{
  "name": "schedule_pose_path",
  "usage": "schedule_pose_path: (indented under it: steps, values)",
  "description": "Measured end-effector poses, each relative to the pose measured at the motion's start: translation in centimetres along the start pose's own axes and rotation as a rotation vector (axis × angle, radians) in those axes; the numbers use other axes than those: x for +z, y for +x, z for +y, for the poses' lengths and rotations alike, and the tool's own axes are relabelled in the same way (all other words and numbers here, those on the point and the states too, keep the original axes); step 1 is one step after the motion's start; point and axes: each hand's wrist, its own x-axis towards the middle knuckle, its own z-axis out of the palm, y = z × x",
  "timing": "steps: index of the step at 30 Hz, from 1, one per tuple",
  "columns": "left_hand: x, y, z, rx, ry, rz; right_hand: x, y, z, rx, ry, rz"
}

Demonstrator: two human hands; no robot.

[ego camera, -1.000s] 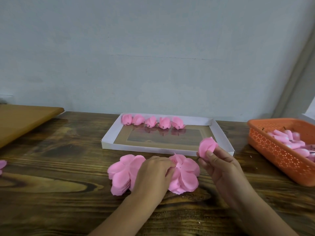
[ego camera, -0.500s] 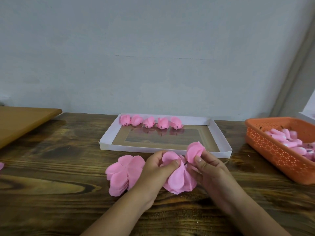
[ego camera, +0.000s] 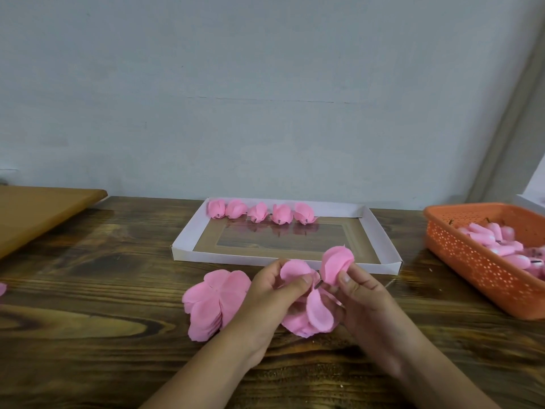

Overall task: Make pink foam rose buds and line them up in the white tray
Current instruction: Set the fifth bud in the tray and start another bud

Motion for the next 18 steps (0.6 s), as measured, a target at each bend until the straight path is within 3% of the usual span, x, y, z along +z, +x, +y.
schedule_pose_path:
  steps: [9,18]
  values:
    - [0.1,0.0,0.4,-0.045,-0.141,0.021,0.0,0.0,0.1,-0.003,-0.039,0.038]
    - [-0.3,-0.4,1.3,0.061,-0.253,-0.049,0.3,-0.3,-0.7,-0.036,-0.033,0.054]
